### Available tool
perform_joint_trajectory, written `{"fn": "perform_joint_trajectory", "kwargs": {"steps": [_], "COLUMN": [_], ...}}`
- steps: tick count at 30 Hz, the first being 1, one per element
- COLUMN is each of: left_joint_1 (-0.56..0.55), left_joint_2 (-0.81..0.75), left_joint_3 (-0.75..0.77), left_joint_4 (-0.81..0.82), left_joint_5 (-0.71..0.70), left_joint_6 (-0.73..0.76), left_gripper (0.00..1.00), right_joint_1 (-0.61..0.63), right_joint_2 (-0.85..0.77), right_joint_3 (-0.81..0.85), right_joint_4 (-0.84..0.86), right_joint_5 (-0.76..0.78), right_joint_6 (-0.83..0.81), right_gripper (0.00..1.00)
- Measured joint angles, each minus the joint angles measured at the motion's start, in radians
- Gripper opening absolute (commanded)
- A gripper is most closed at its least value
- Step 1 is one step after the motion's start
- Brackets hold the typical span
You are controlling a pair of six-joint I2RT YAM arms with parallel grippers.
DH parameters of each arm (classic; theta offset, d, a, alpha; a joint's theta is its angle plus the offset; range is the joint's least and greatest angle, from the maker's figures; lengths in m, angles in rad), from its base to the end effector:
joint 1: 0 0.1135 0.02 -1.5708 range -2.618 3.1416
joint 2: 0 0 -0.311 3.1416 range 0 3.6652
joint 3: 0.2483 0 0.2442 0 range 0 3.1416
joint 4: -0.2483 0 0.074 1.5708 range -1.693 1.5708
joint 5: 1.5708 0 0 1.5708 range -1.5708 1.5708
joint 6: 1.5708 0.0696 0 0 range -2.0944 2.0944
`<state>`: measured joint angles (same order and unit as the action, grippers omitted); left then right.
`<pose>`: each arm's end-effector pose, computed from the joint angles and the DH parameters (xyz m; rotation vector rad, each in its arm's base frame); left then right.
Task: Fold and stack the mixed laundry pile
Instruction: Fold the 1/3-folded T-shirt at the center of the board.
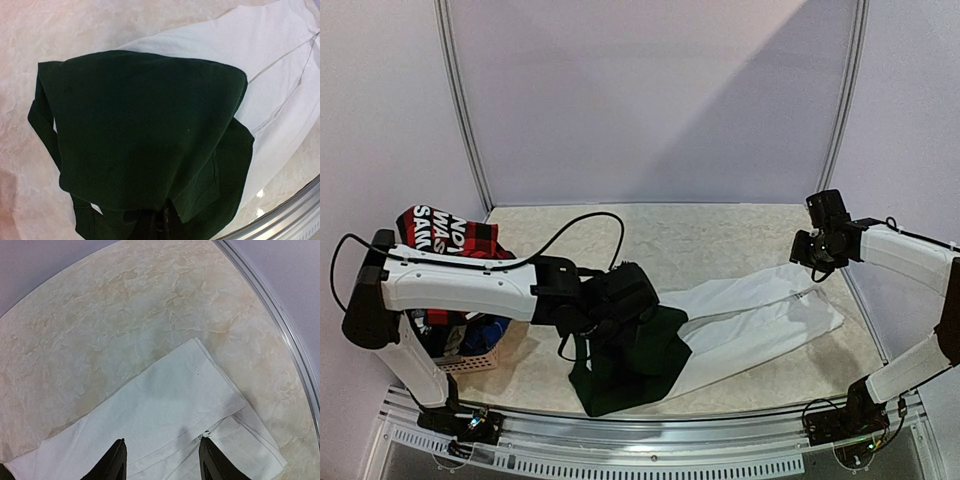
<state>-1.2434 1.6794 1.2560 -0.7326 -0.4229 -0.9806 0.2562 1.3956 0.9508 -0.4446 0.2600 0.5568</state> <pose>0.1395 -0.3218 0.2543 0.2220 2.5671 -0.2409 0.2892 0.0573 0.2623 0.4728 2.3737 0.0486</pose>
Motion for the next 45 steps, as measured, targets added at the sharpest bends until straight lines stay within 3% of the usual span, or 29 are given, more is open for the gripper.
{"fn": "perform_joint_trajectory", "kwargs": {"steps": [4,8,9,18,24,28,38,42,45], "left_joint_1": [-0.011,-0.024,-0.03,-0.05,0.065,0.153,0.314,0.344,0.357], "left_joint_2": [0.0,-0.005,-0.01,-0.072,-0.067,-0.05,0.096,0.161,0.182], "left_joint_3": [0.0,0.0,0.0,0.019,-0.113,-0.179,-0.181,-0.174,-0.158], "left_joint_4": [-0.02,-0.03,-0.033,-0.073,-0.004,0.041,0.161,0.185,0.2], "left_joint_5": [0.023,0.055,0.059,-0.003,-0.013,-0.018,-0.011,0.004,0.015], "left_joint_6": [-0.004,-0.008,-0.003,0.026,0.049,0.08,0.146,0.156,0.158], "left_gripper": [0.14,0.46,0.49,0.49,0.65,0.66,0.68,0.64,0.54], "right_joint_1": [0.0,0.0,0.0,0.0,0.012,0.019,0.02,0.021,0.023], "right_joint_2": [0.0,0.0,0.0,0.017,0.102,0.153,0.169,0.17,0.17], "right_joint_3": [0.0,0.0,0.0,0.0,0.0,0.0,0.0,0.0,0.0], "right_joint_4": [0.0,0.0,0.0,0.043,0.091,0.095,0.097,0.097,0.098], "right_joint_5": [0.001,0.001,0.0,-0.116,-0.224,-0.257,-0.271,-0.271,-0.271], "right_joint_6": [-0.002,-0.002,-0.002,-0.042,-0.054,-0.061,-0.066,-0.066,-0.067], "right_gripper": [0.5,0.5,0.49,0.45,0.43,0.43,0.43,0.43,0.43]}}
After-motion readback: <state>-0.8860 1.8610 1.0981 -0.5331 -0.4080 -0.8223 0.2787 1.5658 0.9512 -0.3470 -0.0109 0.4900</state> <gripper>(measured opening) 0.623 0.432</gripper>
